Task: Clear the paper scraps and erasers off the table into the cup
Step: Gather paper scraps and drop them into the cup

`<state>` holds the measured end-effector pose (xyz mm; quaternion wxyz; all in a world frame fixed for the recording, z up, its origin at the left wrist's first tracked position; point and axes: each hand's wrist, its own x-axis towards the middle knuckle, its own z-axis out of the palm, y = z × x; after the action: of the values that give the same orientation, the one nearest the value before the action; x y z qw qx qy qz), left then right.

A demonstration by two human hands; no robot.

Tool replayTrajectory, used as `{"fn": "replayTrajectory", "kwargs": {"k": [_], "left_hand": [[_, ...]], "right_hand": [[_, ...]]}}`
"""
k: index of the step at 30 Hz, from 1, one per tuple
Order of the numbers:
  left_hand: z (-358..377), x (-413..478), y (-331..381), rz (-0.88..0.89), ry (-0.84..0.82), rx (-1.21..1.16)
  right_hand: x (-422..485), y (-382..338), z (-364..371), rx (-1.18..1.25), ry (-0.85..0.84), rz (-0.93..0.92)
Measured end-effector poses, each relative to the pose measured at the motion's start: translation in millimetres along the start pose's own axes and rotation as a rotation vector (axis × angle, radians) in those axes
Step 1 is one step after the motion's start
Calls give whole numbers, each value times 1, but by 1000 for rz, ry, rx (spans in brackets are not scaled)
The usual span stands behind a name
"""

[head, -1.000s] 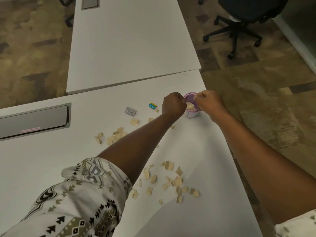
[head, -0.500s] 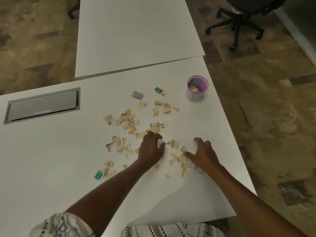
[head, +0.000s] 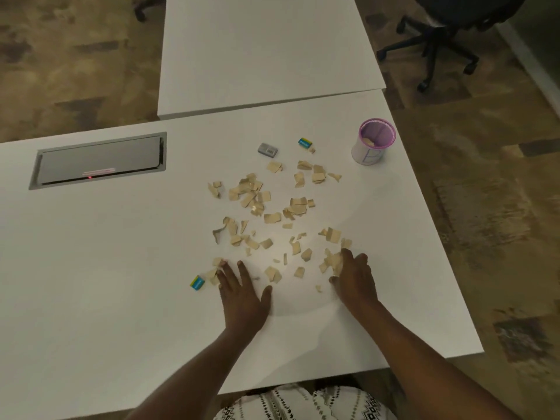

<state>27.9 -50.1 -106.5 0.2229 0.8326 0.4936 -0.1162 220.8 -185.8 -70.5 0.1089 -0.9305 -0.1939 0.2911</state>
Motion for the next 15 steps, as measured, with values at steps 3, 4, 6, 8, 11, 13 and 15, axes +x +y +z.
{"fn": "replayTrajectory", "kwargs": {"k": [3, 4, 6, 8, 11, 13, 15], "left_hand": [[-2, 1, 0, 115, 28, 23], [-3, 2, 0, 135, 44, 50], [-7, 4, 0, 143, 68, 98], [-10, 7, 0, 112, 60, 91], [-13, 13, -1, 63, 18, 74], [-15, 17, 0, 68, 8, 71], [-16, 20, 2, 91, 3, 76]], "right_hand": [[3, -8, -1, -75, 75, -40], [5, -8, -2, -110, 111, -54], [12, -5, -5, -114, 127, -85], [22, -2, -7, -93, 35, -118], [36, -2, -12, -153, -158, -174], [41, -5, -15, -228, -208, -231], [45, -6, -15, -300, -208, -280]]}}
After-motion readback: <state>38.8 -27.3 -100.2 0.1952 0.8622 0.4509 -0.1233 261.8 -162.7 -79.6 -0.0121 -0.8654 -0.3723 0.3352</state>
